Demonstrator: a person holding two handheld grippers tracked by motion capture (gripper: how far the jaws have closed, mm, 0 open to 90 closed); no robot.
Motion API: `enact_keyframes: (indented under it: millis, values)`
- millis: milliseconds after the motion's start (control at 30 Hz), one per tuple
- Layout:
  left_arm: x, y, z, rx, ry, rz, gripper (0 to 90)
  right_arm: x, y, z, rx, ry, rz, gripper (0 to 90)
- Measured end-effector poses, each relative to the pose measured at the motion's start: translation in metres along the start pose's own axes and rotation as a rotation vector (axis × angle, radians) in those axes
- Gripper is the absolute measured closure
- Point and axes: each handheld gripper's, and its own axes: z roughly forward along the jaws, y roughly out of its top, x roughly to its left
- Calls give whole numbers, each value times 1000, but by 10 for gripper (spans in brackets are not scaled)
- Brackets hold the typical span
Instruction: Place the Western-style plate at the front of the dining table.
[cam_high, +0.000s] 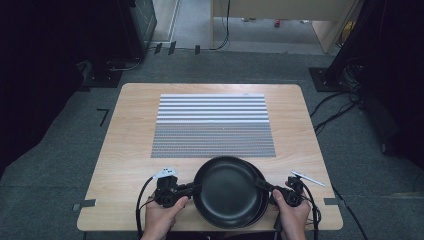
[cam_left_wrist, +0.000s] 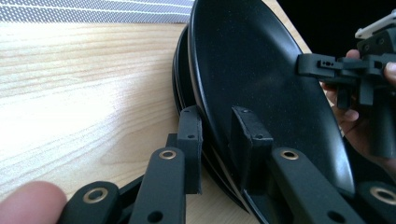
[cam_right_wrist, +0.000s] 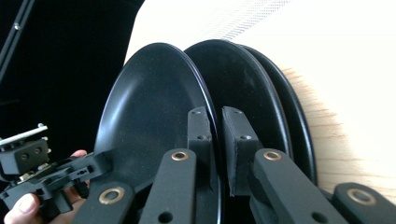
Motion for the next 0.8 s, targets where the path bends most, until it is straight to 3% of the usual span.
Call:
enact_keyframes:
  millis: [300,533,800]
  values:
    - [-1,11,-7,-28,9,-9,773,7,3,3,7,18,21,817]
    - [1,14,-5,-16,1,-20,773,9,5,4,8,11,18,819]
    - [-1,28,-8,-39,-3,-15,773,17,18,4,-9,25,-6,820]
